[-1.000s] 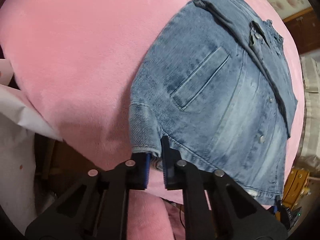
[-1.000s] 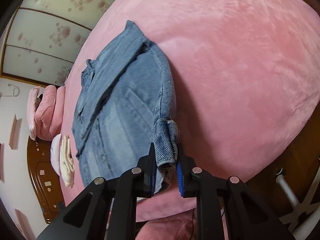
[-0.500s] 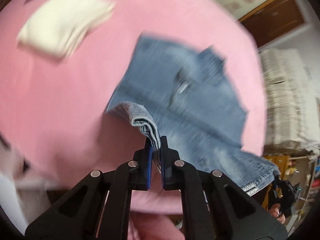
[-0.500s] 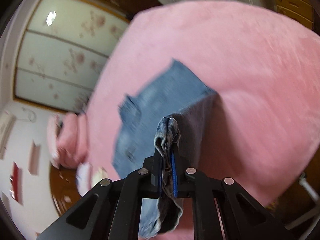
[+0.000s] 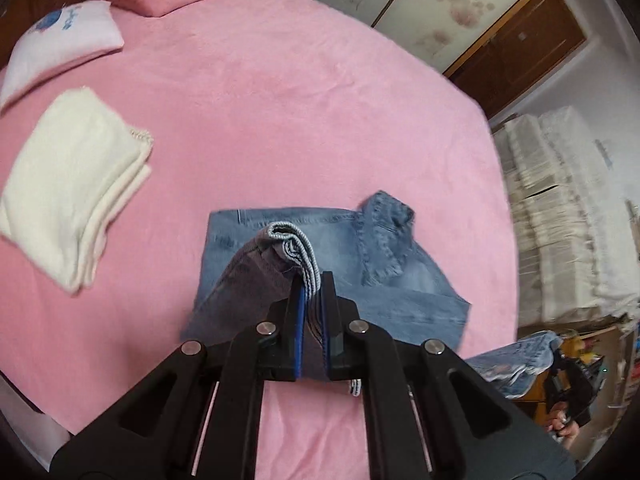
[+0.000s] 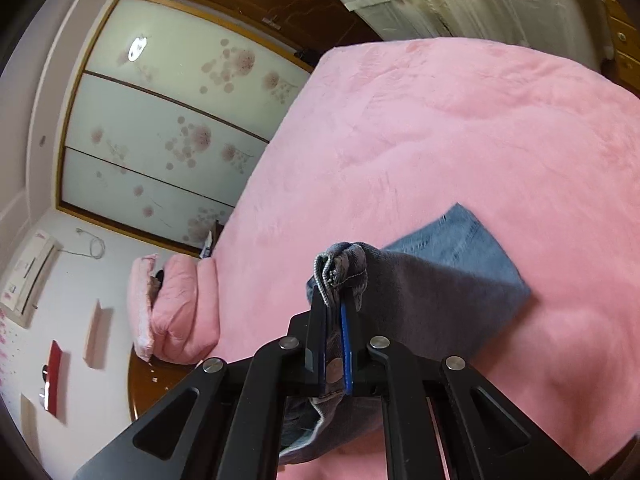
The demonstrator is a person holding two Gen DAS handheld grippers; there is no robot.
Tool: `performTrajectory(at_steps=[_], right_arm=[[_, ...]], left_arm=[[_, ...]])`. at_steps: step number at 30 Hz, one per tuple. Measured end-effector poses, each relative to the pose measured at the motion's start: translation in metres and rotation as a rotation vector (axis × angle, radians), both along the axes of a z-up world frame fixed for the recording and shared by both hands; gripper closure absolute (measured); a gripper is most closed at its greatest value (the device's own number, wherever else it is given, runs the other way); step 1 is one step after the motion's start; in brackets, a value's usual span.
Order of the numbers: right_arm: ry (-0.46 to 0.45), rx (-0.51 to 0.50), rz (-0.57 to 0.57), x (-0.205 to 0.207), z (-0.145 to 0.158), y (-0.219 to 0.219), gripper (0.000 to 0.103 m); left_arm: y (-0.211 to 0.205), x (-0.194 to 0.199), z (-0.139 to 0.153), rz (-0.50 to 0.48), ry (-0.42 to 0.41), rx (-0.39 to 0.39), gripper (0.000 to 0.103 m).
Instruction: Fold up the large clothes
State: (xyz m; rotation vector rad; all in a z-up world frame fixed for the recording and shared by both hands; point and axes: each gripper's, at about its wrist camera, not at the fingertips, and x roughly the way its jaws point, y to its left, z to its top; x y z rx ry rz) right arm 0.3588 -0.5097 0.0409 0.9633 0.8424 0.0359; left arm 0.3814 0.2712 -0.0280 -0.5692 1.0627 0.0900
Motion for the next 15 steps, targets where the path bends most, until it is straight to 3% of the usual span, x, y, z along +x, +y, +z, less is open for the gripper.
performTrajectory(at_steps=[8, 15], right_arm=[[0.138, -0.03, 0.021, 0.104, -0.065, -0.008, 0.098], [0.227, -0.14, 0.027, 0.163, -0.128, 0.009, 0.098]], left_arm=[[-0.005, 0.107, -0.071, -0.001, 0.133, 0.045, 0.098], [0.002, 0.15, -0.139, 0.002, 0.235, 0.052, 0.098]])
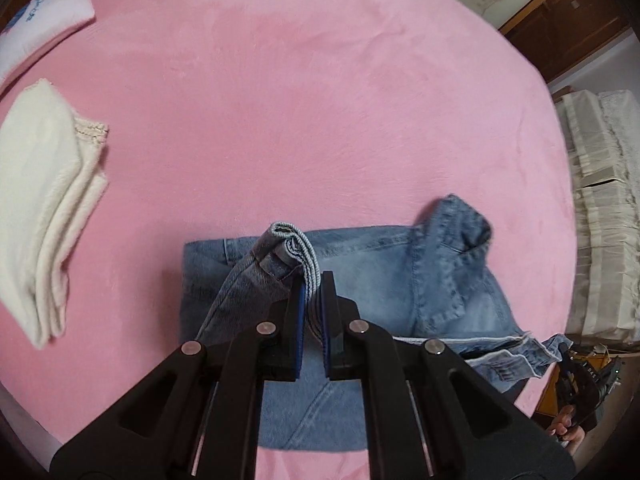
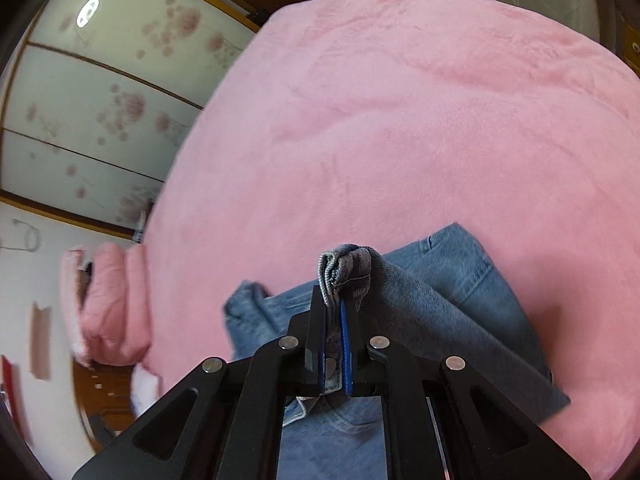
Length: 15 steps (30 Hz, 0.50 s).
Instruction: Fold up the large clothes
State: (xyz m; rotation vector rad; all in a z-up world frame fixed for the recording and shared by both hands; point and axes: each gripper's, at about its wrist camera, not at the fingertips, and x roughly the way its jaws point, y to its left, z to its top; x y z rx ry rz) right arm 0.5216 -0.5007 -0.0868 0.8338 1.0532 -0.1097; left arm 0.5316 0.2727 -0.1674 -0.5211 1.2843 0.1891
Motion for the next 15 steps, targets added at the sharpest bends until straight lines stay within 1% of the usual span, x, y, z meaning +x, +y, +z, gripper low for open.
performTrajectory(at_steps=[2, 4, 5, 6, 9, 10, 12, 15], right_arm=[[0.018, -0.011, 0.0, 0.014, -0.015, 0.004, 0.098], [0.044, -0.039, 0.008, 0.011, -0.027, 0.008, 0.098], [0.059, -0.055, 0.007, 0.016, -0.033, 0.011, 0.095], [0.067, -0.079, 0.0, 0.02, -0.036, 0.012, 0.094], [0.026, -0.188, -0.011, 0.025, -0.038, 0.015, 0.092], [0.012, -0.22, -0.006, 0.027, -0.043, 0.013, 0.091], [-0.007, -0.239, 0.018, 0.029, -0.041, 0.014, 0.087], [-0.009, -0.218, 0.062, 0.029, -0.04, 0.013, 0.086]], left_arm=[[0.005, 0.01, -0.02, 0.012, 0.035, -0.013, 0.098], [0.004, 0.014, -0.037, -0.004, 0.057, -0.021, 0.096], [0.003, 0.019, -0.044, -0.025, 0.072, -0.011, 0.09], [0.001, 0.023, -0.048, -0.046, 0.085, 0.01, 0.089], [-0.001, 0.03, -0.044, -0.063, 0.091, 0.127, 0.088], [-0.001, 0.03, -0.04, -0.065, 0.081, 0.146, 0.087], [-0.005, 0.026, -0.035, -0.066, 0.065, 0.145, 0.081], [-0.017, 0.013, -0.027, -0.056, 0.047, 0.119, 0.078]])
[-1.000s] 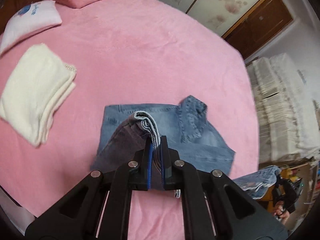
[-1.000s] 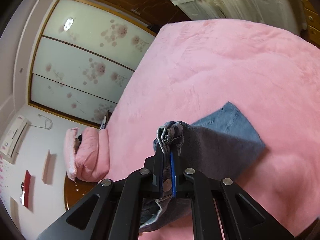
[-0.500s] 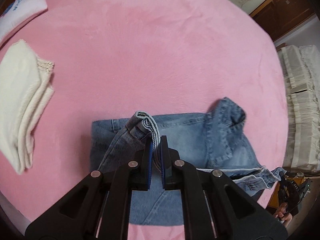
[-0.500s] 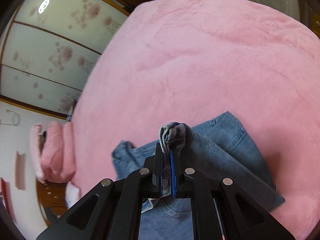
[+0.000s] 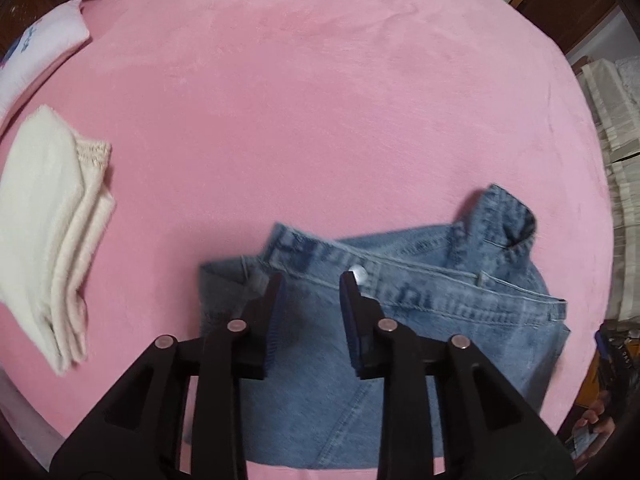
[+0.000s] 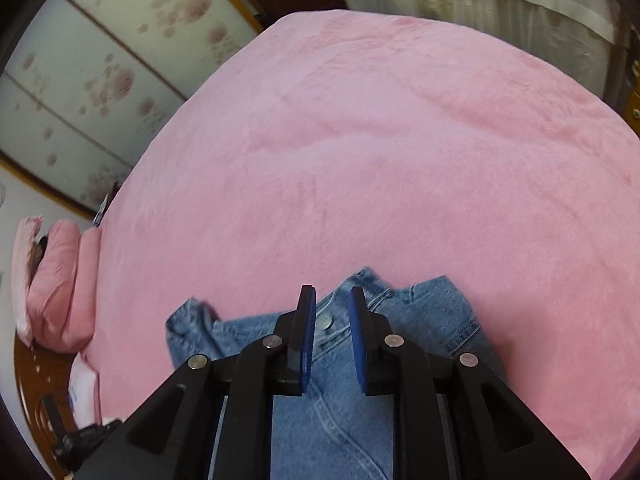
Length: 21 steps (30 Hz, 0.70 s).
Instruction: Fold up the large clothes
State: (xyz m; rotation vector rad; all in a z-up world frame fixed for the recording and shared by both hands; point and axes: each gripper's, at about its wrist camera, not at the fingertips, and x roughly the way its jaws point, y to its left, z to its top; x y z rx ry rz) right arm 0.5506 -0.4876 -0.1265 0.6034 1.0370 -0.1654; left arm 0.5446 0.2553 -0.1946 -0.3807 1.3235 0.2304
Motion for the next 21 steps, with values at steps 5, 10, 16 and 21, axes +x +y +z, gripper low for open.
performTrajectory(at_steps=[5, 10, 16, 21], right_arm=[[0.007, 0.088, 0.027, -0.027, 0.007, 0.013, 0.086], [0.045, 0.152, 0.215, -0.065, -0.017, 0.07, 0.087], [0.082, 0.173, 0.512, -0.126, -0.06, 0.157, 0.101], [0.115, 0.227, 0.572, -0.156, -0.102, 0.188, 0.102]], left_arm=[[-0.044, -0.037, 0.008, -0.002, 0.006, -0.073, 0.078], [-0.109, -0.089, -0.014, -0.063, 0.004, -0.189, 0.078], [-0.179, -0.134, -0.055, -0.239, 0.031, -0.369, 0.097], [-0.211, -0.15, -0.096, -0.322, 0.087, -0.29, 0.102]])
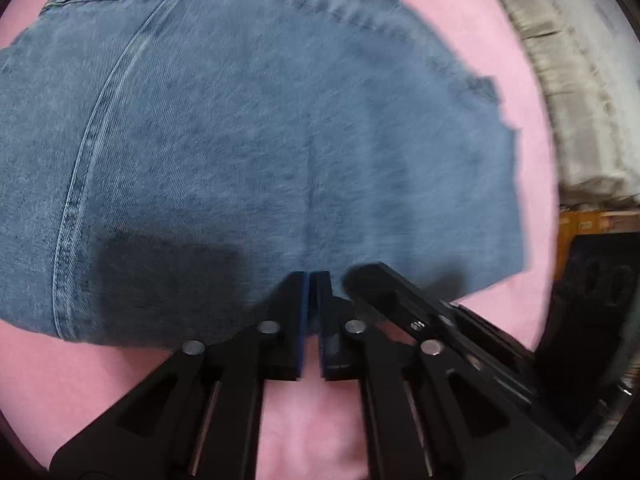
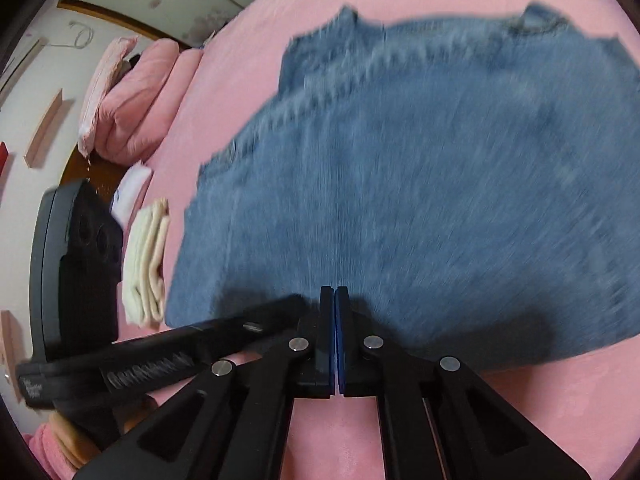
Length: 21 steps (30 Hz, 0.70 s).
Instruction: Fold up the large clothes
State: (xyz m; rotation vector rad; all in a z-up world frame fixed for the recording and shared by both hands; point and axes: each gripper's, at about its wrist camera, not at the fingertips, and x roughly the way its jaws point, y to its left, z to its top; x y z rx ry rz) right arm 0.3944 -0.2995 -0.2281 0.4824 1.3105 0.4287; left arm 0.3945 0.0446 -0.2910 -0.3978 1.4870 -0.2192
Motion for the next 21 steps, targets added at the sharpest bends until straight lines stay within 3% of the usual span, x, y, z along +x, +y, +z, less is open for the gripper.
performTrajectory(at_steps=[3, 7, 9, 10, 11, 12, 13, 14, 15, 16, 18, 19, 21], right_arm=[[0.027, -0.005, 0.012, -0.008, -0.03, -0.001, 0.102], [-0.008, -0.015, 0.039, -0.009, -0.039, -0.017, 0.103], [0.006, 0.03, 0.035, -0.008, -0.038, -0.043, 0.103], [0.002, 0.017, 0.032, -0.007, -0.038, -0.055, 0.103], [-0.018, -0.001, 0.034, -0.008, -0.038, -0.07, 0.103], [-0.04, -0.032, 0.02, -0.01, -0.036, -0.085, 0.103], [-0.051, -0.075, -0.018, -0.012, -0.033, -0.105, 0.103], [-0.056, -0.172, -0.09, -0.013, -0.031, -0.13, 0.103], [-0.053, -0.224, -0.175, -0.015, -0.031, -0.159, 0.103], [-0.039, -0.273, -0.272, -0.02, -0.032, -0.189, 0.103], [-0.006, -0.226, -0.427, -0.031, -0.037, -0.246, 0.103], [0.007, -0.185, -0.431, -0.031, -0.037, -0.255, 0.103], [0.005, -0.226, -0.398, -0.028, -0.028, -0.252, 0.103]], left_arm=[[0.0, -0.003, -0.01, 0.018, 0.001, -0.006, 0.102], [0.023, -0.01, -0.005, 0.058, -0.019, -0.019, 0.102], [0.051, -0.018, 0.004, 0.099, -0.041, 0.061, 0.102], [0.066, -0.023, 0.008, 0.118, -0.053, 0.038, 0.102], [0.079, -0.026, 0.011, 0.14, -0.055, 0.071, 0.102], [0.097, -0.031, 0.014, 0.162, -0.053, 0.175, 0.102], [0.119, -0.037, 0.015, 0.183, -0.044, 0.307, 0.102], [0.139, -0.042, 0.013, 0.205, -0.035, 0.387, 0.102], [0.155, -0.045, 0.011, 0.224, -0.028, 0.392, 0.102], [0.178, -0.052, 0.005, 0.263, -0.025, 0.267, 0.102], [0.189, -0.054, 0.004, 0.283, -0.017, 0.183, 0.102], [0.182, -0.052, 0.007, 0.258, -0.02, 0.224, 0.102], [0.159, -0.048, 0.021, 0.192, -0.063, 0.368, 0.102]])
